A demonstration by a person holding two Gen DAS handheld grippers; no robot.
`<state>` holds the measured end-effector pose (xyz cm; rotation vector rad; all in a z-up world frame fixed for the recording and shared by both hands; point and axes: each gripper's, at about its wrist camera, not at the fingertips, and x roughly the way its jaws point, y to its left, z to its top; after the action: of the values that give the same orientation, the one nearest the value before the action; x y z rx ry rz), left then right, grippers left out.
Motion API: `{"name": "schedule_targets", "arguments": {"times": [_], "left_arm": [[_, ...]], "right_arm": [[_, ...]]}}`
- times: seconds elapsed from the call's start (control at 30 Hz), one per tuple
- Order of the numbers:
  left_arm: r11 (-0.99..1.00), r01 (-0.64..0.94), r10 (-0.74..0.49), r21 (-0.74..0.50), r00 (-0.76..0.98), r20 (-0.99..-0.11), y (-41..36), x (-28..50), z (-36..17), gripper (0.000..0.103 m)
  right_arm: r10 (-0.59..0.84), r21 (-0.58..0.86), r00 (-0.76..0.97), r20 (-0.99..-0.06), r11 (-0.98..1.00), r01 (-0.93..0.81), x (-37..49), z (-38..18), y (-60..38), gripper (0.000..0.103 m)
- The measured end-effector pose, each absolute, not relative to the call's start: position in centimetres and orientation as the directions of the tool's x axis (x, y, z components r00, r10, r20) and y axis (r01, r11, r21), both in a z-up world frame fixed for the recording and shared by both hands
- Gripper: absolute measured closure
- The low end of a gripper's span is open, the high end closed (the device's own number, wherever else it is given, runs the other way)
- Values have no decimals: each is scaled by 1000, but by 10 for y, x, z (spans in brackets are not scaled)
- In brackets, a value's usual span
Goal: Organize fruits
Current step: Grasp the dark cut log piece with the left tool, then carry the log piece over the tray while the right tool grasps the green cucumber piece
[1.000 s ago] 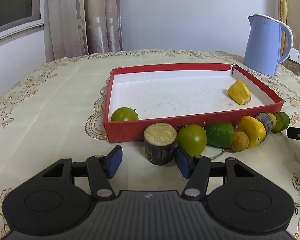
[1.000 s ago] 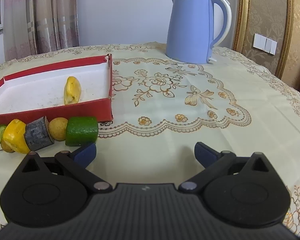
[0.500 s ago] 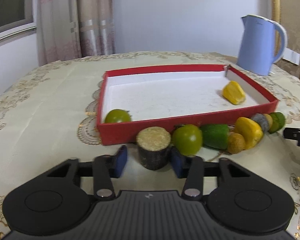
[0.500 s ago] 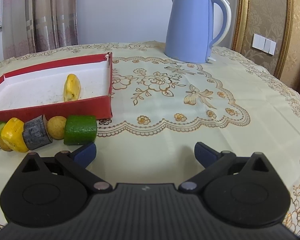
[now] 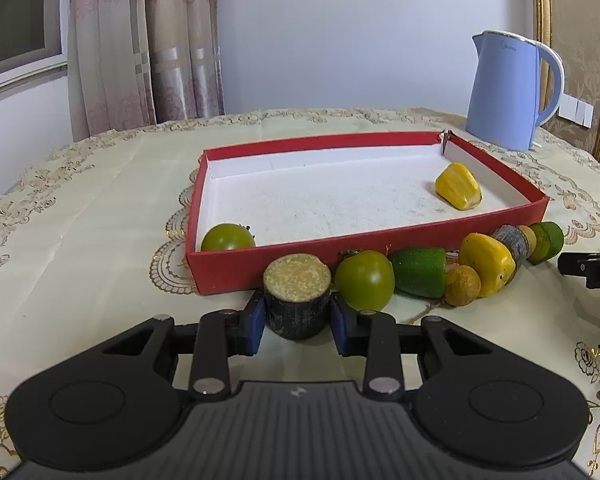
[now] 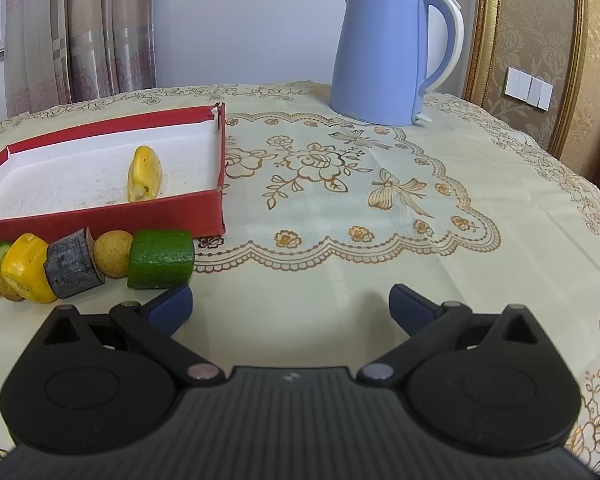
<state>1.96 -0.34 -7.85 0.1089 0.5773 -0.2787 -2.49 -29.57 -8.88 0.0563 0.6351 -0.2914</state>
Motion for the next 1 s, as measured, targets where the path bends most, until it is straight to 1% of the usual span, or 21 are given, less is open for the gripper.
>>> {"name": "schedule_targets", "arguments": {"times": [0.1,0.23,0.43,0.73,0.87,0.9,0.93,1.0], "left_arm": [[955,295,-229,36,807,-544,-5,14,-76,70],[953,304,-248,16,805,-538,-4,10,-66,70],[951,308,-256,26,831,-494,-8,18,-43,70],[958,287,-239,19,830,-504,-15,46,-37,70],[957,290,-240,22,832,-500,-15,46,-37,70],[957,291,-243,19,831,-500,-14,46,-37,70],[956,291,-243,19,831,-500,-14,46,-37,70],[956,291,-244,18,831,-500,-14,46,-37,70]], "right_arm": [[-251,-40,765,-593,958,283,-25,-89,-295,0],[-250,-42,765,-594,959,281,-26,-89,-294,0],[-250,-41,765,-594,959,281,-26,-89,-294,0],[-252,-42,766,-592,958,282,-25,-88,-293,0],[-231,-24,801,-552,965,262,-32,-84,-292,0],[-222,-26,809,-545,968,249,-33,-84,-290,1],[-202,-27,821,-534,975,222,-35,-83,-288,7],[-184,-49,835,-519,981,186,-36,-81,-281,14]]}}
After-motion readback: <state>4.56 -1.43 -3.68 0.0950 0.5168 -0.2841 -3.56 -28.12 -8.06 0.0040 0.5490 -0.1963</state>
